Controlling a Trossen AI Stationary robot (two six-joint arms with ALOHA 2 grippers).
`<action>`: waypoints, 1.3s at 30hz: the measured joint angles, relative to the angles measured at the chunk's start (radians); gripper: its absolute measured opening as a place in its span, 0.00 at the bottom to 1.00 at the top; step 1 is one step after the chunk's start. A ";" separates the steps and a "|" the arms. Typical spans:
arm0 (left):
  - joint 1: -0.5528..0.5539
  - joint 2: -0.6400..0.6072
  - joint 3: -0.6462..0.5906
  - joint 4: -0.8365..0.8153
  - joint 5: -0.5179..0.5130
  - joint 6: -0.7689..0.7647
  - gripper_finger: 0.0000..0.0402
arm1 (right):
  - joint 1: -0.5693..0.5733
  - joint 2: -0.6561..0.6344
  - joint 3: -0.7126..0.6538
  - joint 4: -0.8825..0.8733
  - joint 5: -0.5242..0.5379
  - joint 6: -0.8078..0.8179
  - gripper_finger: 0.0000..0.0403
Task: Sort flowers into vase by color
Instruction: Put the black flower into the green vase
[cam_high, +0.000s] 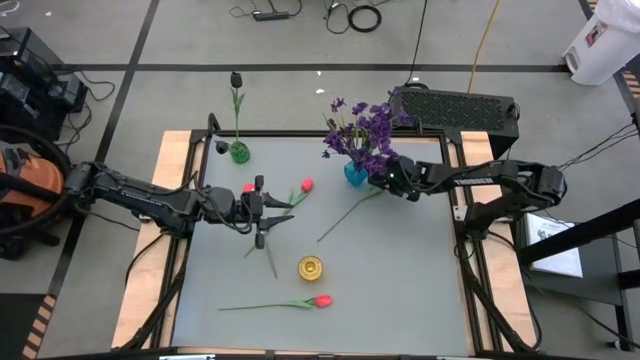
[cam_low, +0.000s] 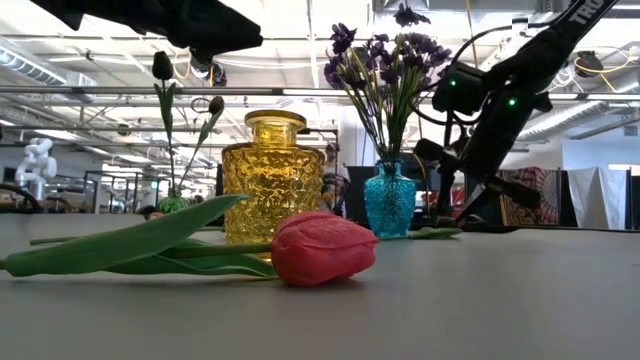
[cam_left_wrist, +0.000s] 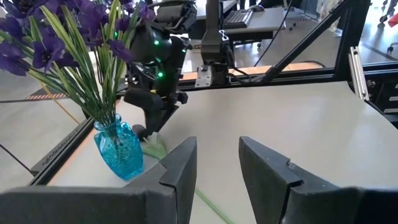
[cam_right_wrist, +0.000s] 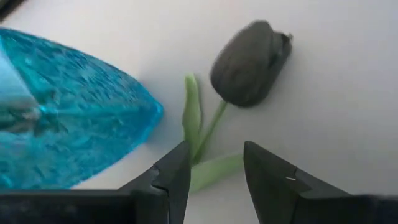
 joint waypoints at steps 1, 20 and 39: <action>0.000 0.000 0.000 -0.002 0.000 0.000 0.32 | -0.004 0.001 0.000 0.006 0.005 -0.002 0.35; 0.000 0.000 0.000 -0.019 0.000 -0.003 0.32 | -0.082 0.001 0.000 0.010 0.025 -0.071 0.35; 0.000 0.000 0.000 -0.021 0.000 -0.003 0.32 | -0.117 0.001 0.000 -0.010 0.080 -0.098 0.35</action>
